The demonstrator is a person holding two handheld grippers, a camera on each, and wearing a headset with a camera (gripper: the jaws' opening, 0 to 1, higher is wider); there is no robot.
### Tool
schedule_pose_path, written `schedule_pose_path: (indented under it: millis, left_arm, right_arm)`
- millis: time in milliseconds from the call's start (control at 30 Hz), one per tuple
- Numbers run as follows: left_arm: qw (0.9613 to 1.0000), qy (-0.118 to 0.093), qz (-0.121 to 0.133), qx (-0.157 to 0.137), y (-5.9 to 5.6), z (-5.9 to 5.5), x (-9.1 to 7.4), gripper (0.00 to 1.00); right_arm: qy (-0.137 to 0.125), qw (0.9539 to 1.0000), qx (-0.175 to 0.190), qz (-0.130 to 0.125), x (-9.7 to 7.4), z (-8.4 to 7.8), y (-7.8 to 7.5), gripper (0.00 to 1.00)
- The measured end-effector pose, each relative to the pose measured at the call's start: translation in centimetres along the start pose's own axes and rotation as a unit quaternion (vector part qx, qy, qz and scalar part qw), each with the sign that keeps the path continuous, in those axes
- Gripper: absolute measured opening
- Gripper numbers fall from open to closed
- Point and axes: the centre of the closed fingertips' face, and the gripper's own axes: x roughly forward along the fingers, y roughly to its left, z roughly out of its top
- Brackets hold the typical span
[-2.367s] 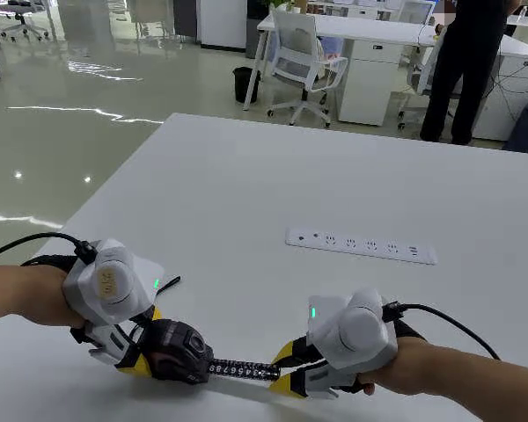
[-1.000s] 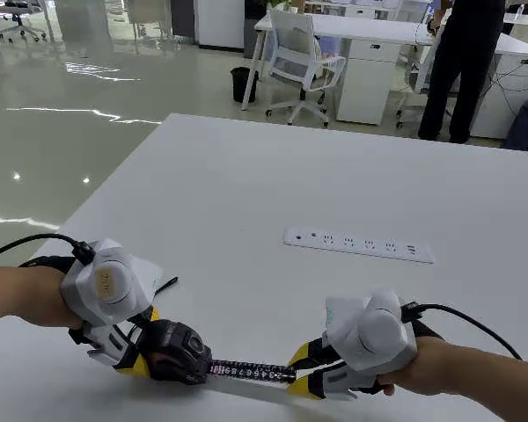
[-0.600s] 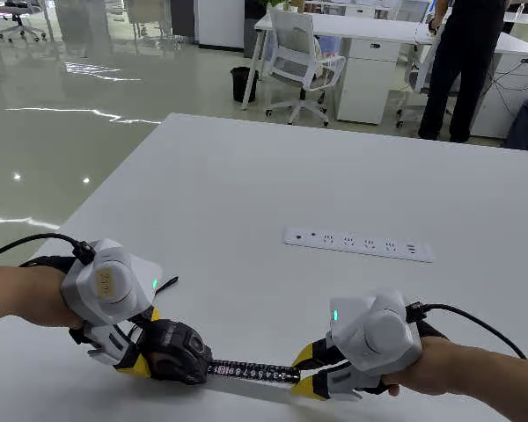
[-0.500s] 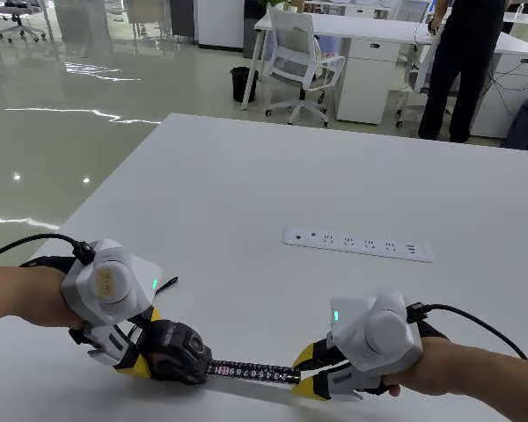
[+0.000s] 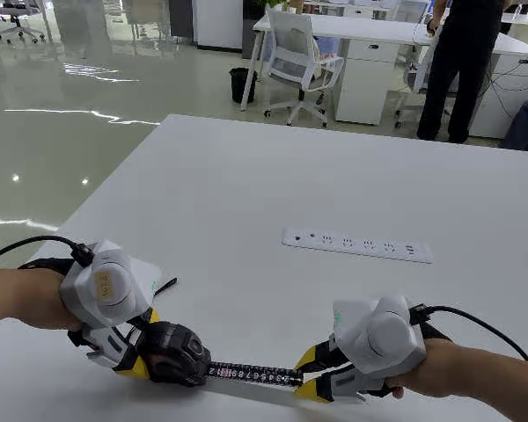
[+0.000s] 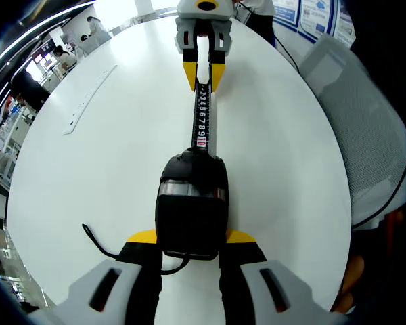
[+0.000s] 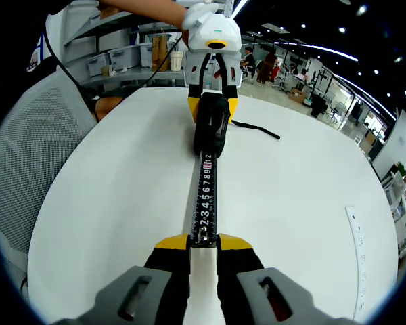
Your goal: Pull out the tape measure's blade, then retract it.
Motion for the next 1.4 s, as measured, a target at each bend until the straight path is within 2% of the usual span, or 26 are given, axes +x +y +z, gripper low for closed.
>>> schedule_pose_path:
  millis: [1400]
  left_arm:
    - [1.0000, -0.001, -0.001, -0.001, 0.0, 0.1, 0.1, 0.27]
  right_arm:
    - [0.010, 0.9999, 0.005, 0.002, -0.3, -1.9, 0.3, 0.13]
